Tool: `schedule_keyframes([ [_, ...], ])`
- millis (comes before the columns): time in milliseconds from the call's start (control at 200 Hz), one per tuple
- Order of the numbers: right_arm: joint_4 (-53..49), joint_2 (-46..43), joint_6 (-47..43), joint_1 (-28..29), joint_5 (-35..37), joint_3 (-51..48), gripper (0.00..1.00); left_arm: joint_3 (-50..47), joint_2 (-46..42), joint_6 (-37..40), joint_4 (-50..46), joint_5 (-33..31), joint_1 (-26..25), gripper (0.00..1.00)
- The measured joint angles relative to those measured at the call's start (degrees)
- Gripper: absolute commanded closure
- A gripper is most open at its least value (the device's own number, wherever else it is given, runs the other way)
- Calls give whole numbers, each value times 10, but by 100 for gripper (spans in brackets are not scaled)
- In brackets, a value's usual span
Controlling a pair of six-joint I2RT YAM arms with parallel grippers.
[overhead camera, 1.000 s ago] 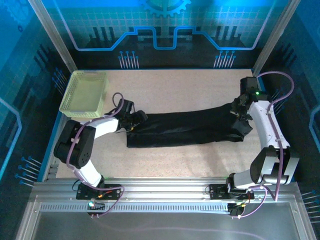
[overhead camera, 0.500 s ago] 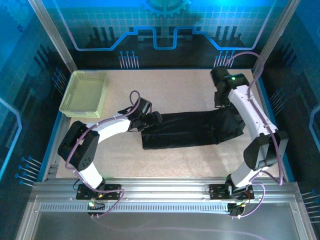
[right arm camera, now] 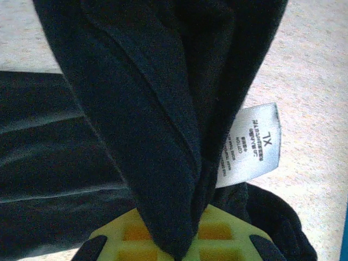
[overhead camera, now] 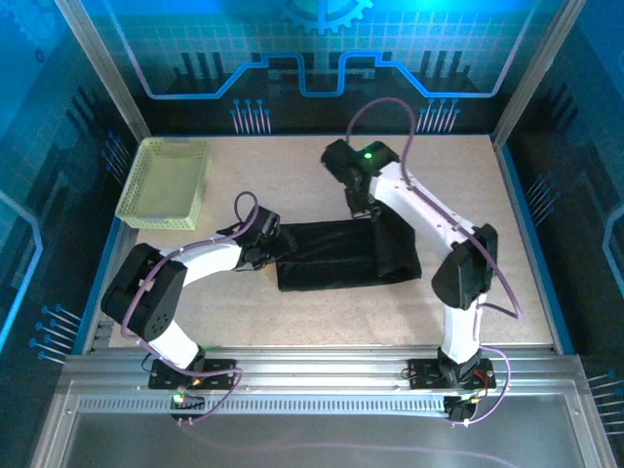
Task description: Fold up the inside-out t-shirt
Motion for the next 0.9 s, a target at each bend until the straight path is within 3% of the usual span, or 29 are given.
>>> schedule_keyframes([
  [330,-42,128,22,92,-16,145,100,-28,-2,-8,40,6,0,35],
  [900,-33,239,22,122,-96,230,95,-97,-48,-24,107,5,0,34],
])
